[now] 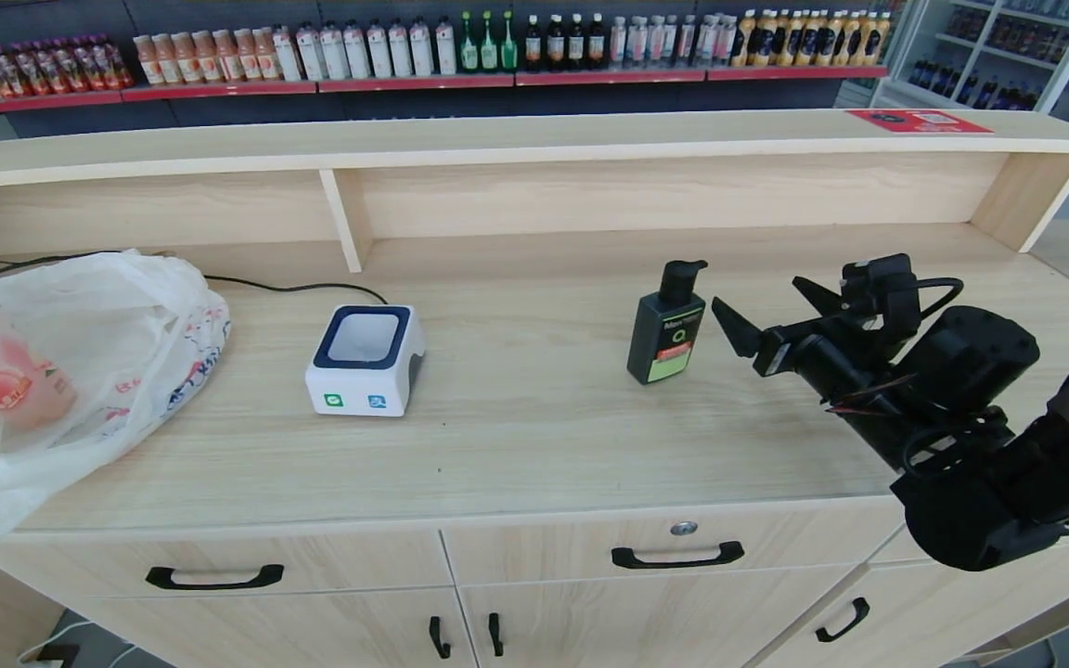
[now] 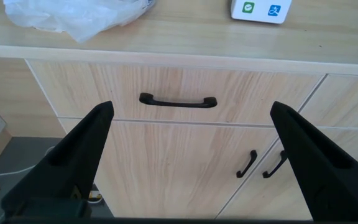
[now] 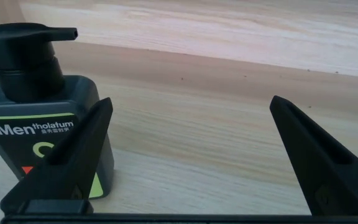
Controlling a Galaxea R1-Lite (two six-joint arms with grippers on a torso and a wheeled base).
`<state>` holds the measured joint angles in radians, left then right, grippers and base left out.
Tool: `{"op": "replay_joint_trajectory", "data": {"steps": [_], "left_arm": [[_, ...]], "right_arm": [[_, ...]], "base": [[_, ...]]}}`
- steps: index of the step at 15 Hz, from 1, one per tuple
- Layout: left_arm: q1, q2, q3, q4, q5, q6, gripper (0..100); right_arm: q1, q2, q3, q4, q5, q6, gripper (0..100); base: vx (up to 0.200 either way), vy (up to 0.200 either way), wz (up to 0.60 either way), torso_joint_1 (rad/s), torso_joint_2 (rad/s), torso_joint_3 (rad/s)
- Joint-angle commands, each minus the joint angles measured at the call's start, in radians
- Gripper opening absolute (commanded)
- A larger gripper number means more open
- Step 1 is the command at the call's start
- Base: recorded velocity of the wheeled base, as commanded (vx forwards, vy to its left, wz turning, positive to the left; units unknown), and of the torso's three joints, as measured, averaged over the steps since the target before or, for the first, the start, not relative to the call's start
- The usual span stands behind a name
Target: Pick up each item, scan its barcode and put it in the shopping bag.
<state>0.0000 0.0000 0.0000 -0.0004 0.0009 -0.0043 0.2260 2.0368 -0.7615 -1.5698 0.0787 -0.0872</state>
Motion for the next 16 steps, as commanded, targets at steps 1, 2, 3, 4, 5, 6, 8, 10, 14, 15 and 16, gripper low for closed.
{"op": "replay_joint_trajectory", "data": {"steps": [1,2,3,4,5,6,8,10,14,15,16], "left_arm": [[0.0,0.0,0.0,-0.001,0.001,0.0,100],[0.0,0.0,0.0,-0.001,0.001,0.0,100],[0.0,0.0,0.0,-0.001,0.001,0.0,100],[0.0,0.0,0.0,-0.001,0.001,0.0,100],[0.0,0.0,0.0,-0.001,0.001,0.0,100],[0.0,0.0,0.0,-0.001,0.001,0.0,100],[0.0,0.0,0.0,-0.001,0.001,0.0,100],[0.0,0.0,0.0,-0.001,0.001,0.001,100],[0.0,0.0,0.0,-0.001,-0.001,0.001,100],[0.0,0.0,0.0,-0.001,-0.001,0.003,100],[0.0,0.0,0.0,-0.001,-0.001,0.003,100]], "right_arm": [[0.006,0.003,-0.01,-0.001,0.001,0.0,100],[0.009,0.011,-0.012,-0.001,0.001,0.0,100],[0.009,0.016,-0.016,-0.001,0.001,0.0,100],[0.01,0.017,-0.018,-0.001,0.001,0.0,100],[0.012,0.019,-0.019,-0.001,0.0,0.0,100],[0.012,0.019,-0.019,-0.001,0.0,0.0,100],[0.012,0.019,-0.025,-0.001,0.0,0.0,100],[0.012,0.003,-0.004,-0.001,0.0,0.0,100],[0.012,-0.052,0.045,-0.001,0.0,0.0,100],[0.01,-0.063,0.065,-0.001,0.0,-0.002,100],[0.01,-0.07,0.079,-0.001,0.0,0.0,100]], "base": [[0.0,0.0,0.0,0.0,0.0,0.0],[0.0,0.0,0.0,0.0,0.0,0.0],[0.0,0.0,0.0,0.0,0.0,0.0],[0.0,0.0,0.0,0.0,0.0,0.0],[0.0,0.0,0.0,0.0,0.0,0.0],[0.0,0.0,0.0,0.0,0.0,0.0],[0.0,0.0,0.0,0.0,0.0,0.0],[0.0,0.0,0.0,0.0,0.0,0.0],[0.0,0.0,0.0,0.0,0.0,0.0],[0.0,0.0,0.0,0.0,0.0,0.0],[0.0,0.0,0.0,0.0,0.0,0.0]]}}
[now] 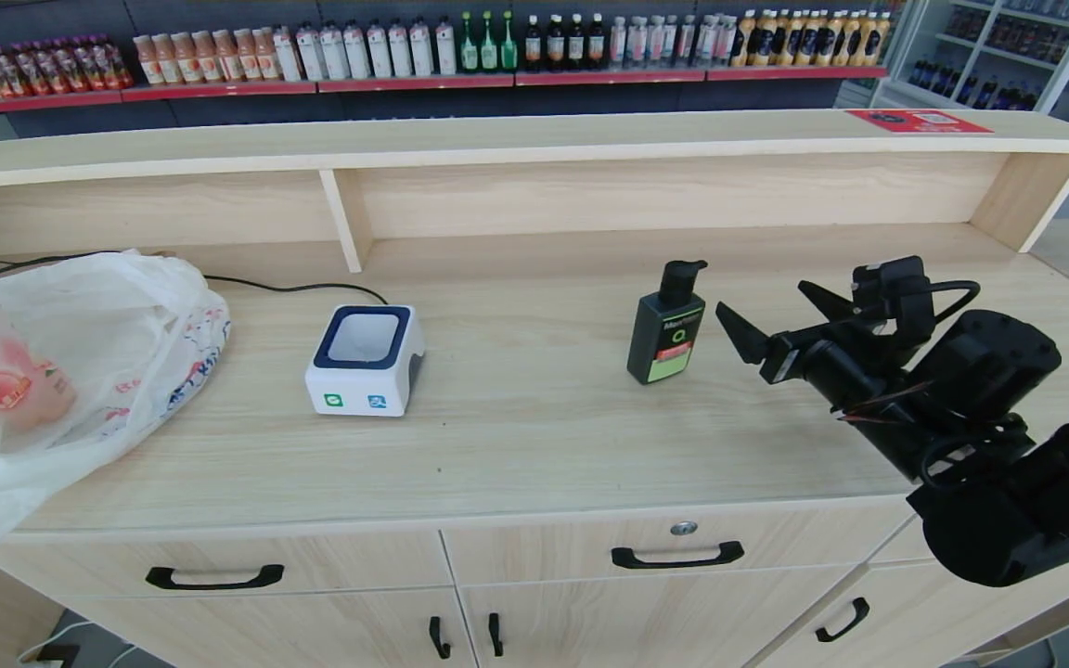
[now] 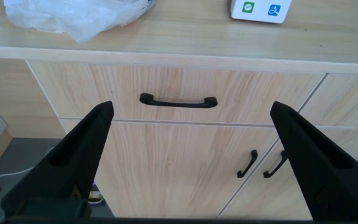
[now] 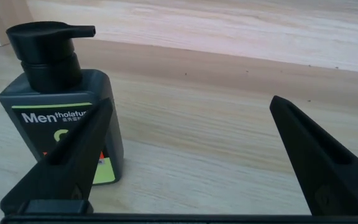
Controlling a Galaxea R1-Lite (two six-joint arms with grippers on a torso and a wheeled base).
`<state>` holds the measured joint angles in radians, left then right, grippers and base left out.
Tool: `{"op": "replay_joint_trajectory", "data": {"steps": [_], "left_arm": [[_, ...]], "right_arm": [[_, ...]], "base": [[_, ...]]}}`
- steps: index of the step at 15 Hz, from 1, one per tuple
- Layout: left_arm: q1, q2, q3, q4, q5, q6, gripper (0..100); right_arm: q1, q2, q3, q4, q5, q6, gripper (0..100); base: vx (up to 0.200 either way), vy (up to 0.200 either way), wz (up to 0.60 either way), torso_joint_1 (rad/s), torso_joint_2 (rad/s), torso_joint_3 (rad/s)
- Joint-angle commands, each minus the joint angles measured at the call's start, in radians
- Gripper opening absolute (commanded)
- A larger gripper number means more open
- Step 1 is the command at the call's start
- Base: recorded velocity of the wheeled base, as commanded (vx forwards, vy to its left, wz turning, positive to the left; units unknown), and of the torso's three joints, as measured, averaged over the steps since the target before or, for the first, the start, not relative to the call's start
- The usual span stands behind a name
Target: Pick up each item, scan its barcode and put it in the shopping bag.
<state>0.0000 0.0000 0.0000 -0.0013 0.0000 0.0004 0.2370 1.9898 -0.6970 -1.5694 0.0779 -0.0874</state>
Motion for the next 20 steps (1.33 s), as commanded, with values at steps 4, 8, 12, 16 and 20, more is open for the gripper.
{"op": "replay_joint_trajectory", "data": {"steps": [4,8,12,16,20], "left_arm": [[0.0,0.0,0.0,0.0,0.0,0.003,100],[0.0,0.0,0.0,0.0,0.0,0.006,100],[0.0,0.0,0.0,0.0,0.0,0.006,100],[0.0,0.0,0.0,0.0,0.0,0.004,100],[0.0,0.0,0.0,0.0,0.0,0.006,100]], "right_arm": [[0.061,-0.02,0.014,-0.001,0.0,0.0,100],[0.073,0.009,0.001,-0.001,0.0,0.0,100],[0.065,0.032,-0.032,-0.001,-0.03,0.002,100],[0.05,0.04,-0.038,-0.001,-0.05,0.005,100],[0.038,0.049,-0.045,-0.001,-0.05,0.009,100]], "base": [[0.0,0.0,0.0,0.0,0.0,0.0],[0.0,0.0,0.0,0.0,0.0,0.0],[0.0,0.0,0.0,0.0,0.0,0.0],[0.0,0.0,0.0,0.0,0.0,0.0],[0.0,0.0,0.0,0.0,0.0,0.0]]}}
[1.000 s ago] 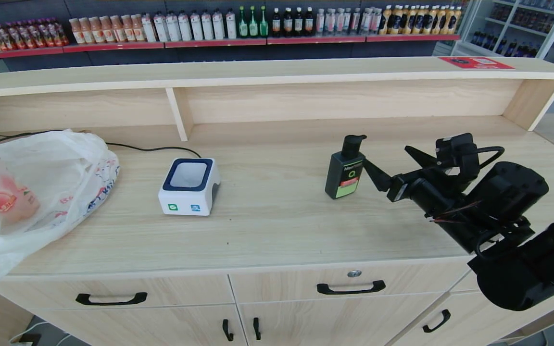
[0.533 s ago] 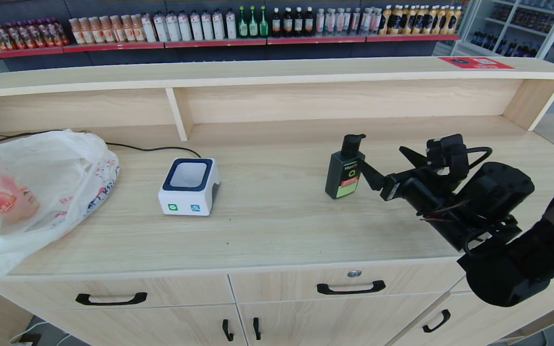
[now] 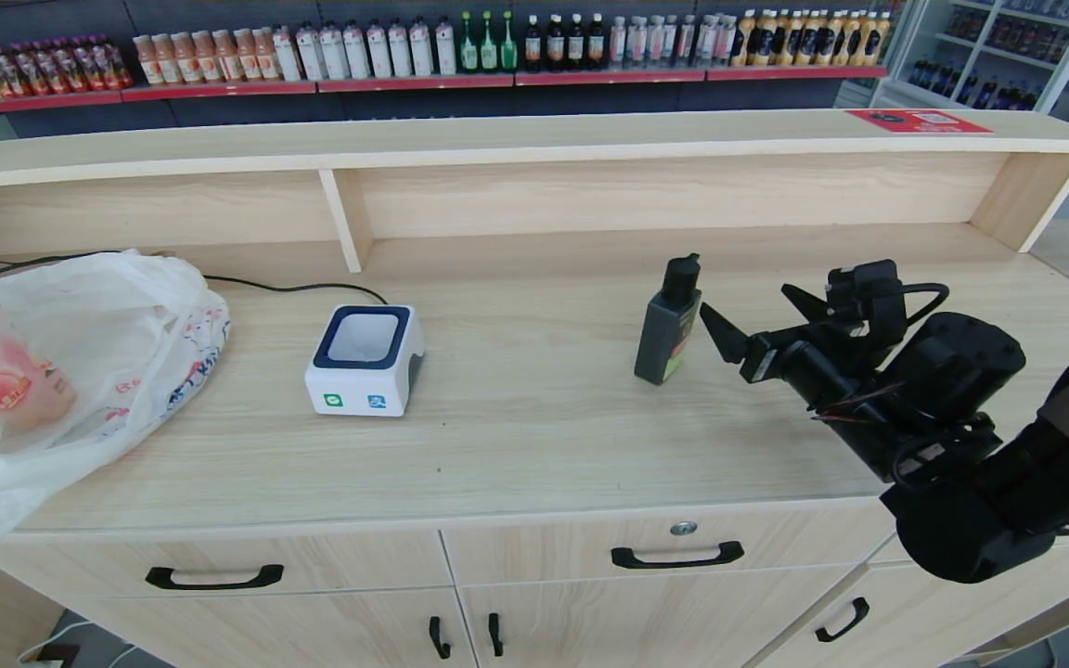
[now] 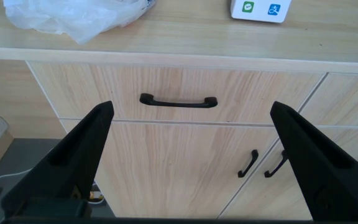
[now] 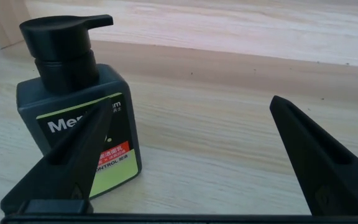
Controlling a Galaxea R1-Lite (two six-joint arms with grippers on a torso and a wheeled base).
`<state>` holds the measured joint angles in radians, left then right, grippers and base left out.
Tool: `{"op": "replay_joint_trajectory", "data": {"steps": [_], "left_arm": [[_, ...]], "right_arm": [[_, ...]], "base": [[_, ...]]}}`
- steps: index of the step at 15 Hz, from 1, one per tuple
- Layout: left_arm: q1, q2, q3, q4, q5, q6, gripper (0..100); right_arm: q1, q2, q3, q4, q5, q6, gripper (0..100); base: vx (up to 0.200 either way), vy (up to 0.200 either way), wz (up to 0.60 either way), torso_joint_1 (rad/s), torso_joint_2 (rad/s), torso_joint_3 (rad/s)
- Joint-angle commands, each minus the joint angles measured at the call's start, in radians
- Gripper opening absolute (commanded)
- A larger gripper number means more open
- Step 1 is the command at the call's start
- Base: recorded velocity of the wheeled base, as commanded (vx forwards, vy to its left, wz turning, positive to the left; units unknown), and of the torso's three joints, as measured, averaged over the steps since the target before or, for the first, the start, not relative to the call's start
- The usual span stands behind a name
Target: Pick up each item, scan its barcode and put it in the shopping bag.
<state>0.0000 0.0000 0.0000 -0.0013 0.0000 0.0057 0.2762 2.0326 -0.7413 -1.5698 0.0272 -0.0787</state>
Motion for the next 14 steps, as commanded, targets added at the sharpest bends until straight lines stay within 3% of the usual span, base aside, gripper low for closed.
{"op": "replay_joint_trajectory", "data": {"steps": [1,11,14], "left_arm": [[0.0,0.0,0.0,0.0,0.0,0.0,100],[0.0,0.0,0.0,-0.002,0.0,-0.007,100],[0.0,0.0,0.0,-0.002,0.0,-0.007,100]], "right_arm": [[0.0,0.009,-0.003,-0.001,0.0,0.002,100],[0.018,0.058,-0.069,-0.001,0.0,0.002,100],[-0.054,0.044,-0.029,-0.001,0.0,0.002,100]], "base": [[0.0,0.0,0.0,0.0,0.0,0.0],[0.0,0.0,0.0,0.0,0.0,0.0],[0.0,0.0,0.0,0.0,0.0,0.0]]}}
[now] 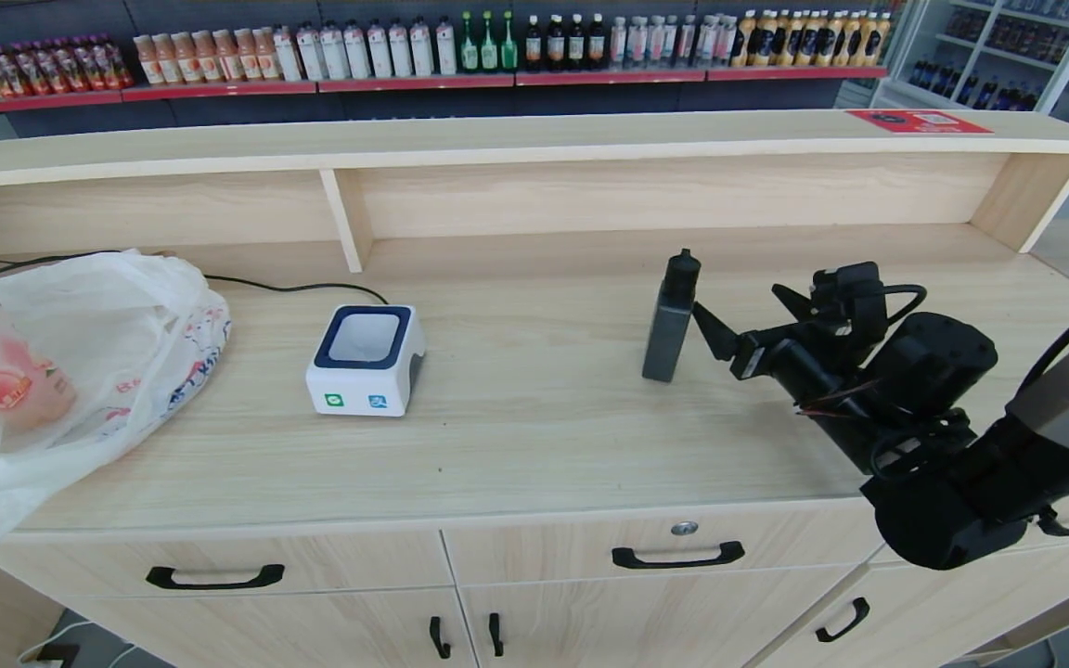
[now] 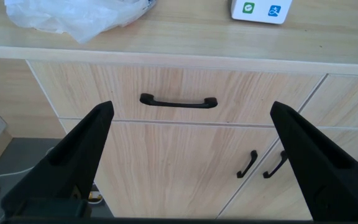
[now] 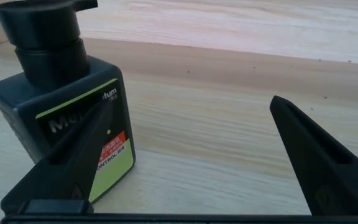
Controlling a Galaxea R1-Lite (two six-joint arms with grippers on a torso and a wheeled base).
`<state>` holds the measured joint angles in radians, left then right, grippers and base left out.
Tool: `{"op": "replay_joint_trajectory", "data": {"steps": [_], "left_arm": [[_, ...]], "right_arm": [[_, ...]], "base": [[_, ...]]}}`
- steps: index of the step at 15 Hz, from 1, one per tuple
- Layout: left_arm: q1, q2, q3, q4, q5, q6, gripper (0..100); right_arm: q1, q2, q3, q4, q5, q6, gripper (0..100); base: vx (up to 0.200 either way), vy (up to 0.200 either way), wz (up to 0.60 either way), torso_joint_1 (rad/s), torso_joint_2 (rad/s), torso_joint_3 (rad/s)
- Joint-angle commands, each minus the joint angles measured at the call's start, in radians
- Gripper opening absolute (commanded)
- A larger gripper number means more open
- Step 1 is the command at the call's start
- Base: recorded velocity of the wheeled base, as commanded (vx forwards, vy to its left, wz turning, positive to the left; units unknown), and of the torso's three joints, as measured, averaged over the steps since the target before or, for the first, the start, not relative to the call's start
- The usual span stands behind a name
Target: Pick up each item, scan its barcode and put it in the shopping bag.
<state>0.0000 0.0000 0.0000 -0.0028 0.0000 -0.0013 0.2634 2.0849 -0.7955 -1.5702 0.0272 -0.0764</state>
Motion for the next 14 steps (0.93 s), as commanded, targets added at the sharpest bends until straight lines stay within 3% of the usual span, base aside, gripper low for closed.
{"op": "replay_joint_trajectory", "data": {"steps": [1,4,9,14], "left_arm": [[0.0,0.0,0.0,0.0,0.0,0.0,100],[0.0,0.0,0.0,0.0,0.0,0.0,100],[0.0,0.0,0.0,0.0,0.002,-0.002,100],[0.0,0.0,0.0,0.0,0.002,-0.002,100]], "right_arm": [[-0.075,-0.02,0.059,-0.001,0.0,-0.002,100],[-0.107,-0.086,0.127,-0.001,0.0,-0.002,100],[0.043,-0.18,0.167,-0.001,-0.038,-0.01,100],[0.074,-0.272,0.279,-0.001,-0.081,-0.011,100]], "base": [[0.0,0.0,0.0,0.0,0.0,0.0],[0.0,0.0,0.0,0.0,0.0,0.0],[0.0,0.0,0.0,0.0,0.0,0.0],[0.0,0.0,0.0,0.0,0.0,0.0]]}}
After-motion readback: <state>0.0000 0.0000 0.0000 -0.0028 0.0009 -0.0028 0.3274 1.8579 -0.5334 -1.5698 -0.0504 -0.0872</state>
